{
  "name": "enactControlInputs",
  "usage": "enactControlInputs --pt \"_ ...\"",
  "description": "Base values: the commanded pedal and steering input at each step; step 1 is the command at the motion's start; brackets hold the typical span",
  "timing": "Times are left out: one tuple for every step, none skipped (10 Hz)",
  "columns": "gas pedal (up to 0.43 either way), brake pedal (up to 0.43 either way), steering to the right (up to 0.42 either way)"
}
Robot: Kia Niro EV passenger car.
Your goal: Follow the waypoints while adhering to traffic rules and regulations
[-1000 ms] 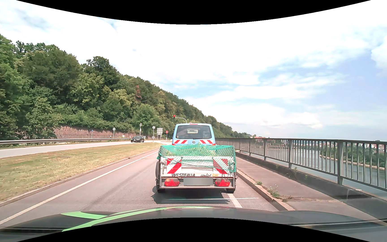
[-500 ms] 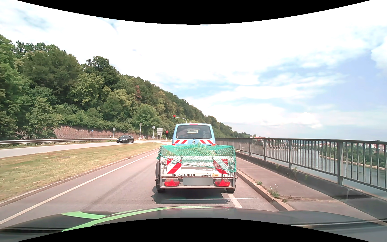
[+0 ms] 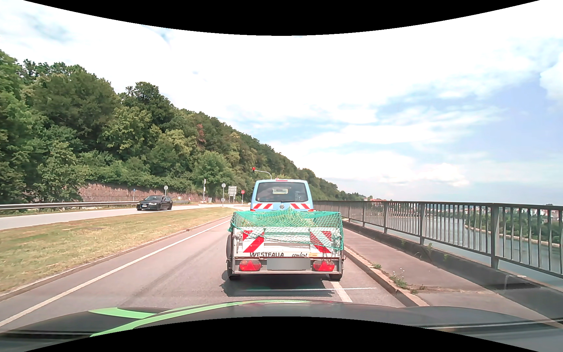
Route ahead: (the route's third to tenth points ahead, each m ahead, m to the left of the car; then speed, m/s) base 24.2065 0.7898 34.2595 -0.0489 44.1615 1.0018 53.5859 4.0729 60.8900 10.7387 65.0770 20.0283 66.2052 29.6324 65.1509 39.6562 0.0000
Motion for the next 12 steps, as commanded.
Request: enactControlInputs --pt "0.0 0.317 -0.003" --pt "0.0 0.317 -0.003" --pt "0.0 0.317 -0.003" --pt "0.0 0.317 -0.003" --pt "0.0 0.317 -0.003" --pt "0.0 0.317 -0.003" --pt "0.0 0.317 -0.003" --pt "0.0 0.317 -0.003" --pt "0.0 0.317 -0.003" --pt "0.0 0.317 -0.003" --pt "0.0 0.317 -0.003" --pt "0.0 0.317 -0.003"
